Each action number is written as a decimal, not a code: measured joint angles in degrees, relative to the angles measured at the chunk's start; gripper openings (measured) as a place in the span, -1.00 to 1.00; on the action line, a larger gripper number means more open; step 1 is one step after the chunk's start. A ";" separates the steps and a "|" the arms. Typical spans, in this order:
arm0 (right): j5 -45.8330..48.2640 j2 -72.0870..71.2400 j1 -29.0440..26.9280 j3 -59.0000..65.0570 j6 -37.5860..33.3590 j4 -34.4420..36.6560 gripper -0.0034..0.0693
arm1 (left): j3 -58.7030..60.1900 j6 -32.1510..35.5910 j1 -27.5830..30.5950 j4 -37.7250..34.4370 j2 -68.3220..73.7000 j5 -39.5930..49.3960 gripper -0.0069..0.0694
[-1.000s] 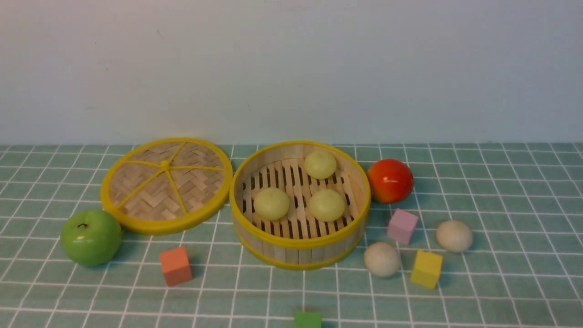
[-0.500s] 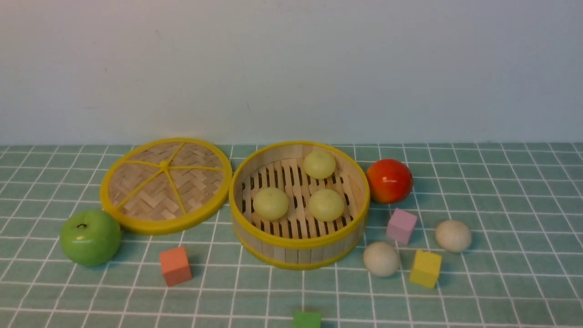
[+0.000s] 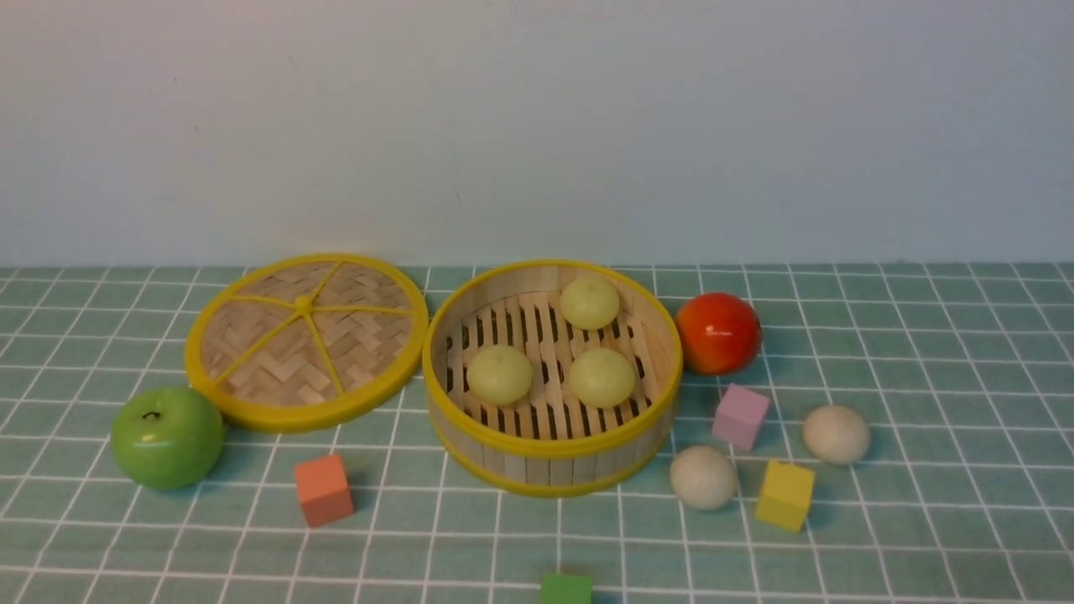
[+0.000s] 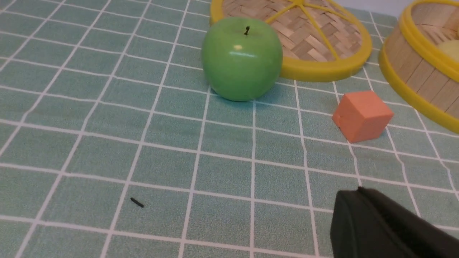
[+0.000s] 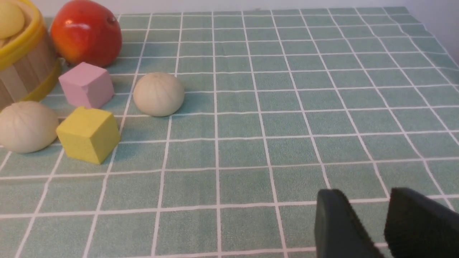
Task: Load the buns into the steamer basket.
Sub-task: Use the right arm to grab a steamed stuffed bun
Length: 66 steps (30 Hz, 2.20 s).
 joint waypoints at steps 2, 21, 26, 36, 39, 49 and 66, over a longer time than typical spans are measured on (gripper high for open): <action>0.00 0.00 0.00 0.00 0.00 0.00 -0.25 | 0.00 0.00 0.00 -0.09 0.00 0.00 -0.82; -1.49 0.00 0.00 0.21 0.47 0.62 -0.25 | 0.00 0.22 0.00 -0.15 0.00 -0.04 -0.80; -12.45 0.00 0.00 0.64 3.28 4.33 -0.25 | 0.00 0.22 0.00 -0.15 0.00 -0.04 -0.79; -25.37 0.00 -0.01 0.57 7.42 7.36 -0.25 | 0.00 0.22 0.00 -0.15 0.00 -0.04 -0.76; -22.49 0.17 -0.01 -3.06 9.37 8.76 -0.25 | 0.00 0.22 0.00 -0.15 0.00 -0.04 -0.75; 0.17 28.48 -0.01 -35.21 9.95 8.34 -0.25 | 0.00 0.22 0.00 -0.15 0.00 -0.04 -0.75; 12.57 90.07 8.56 -61.16 -9.86 24.42 -0.25 | 0.00 0.23 0.00 -0.15 0.00 -0.04 -0.72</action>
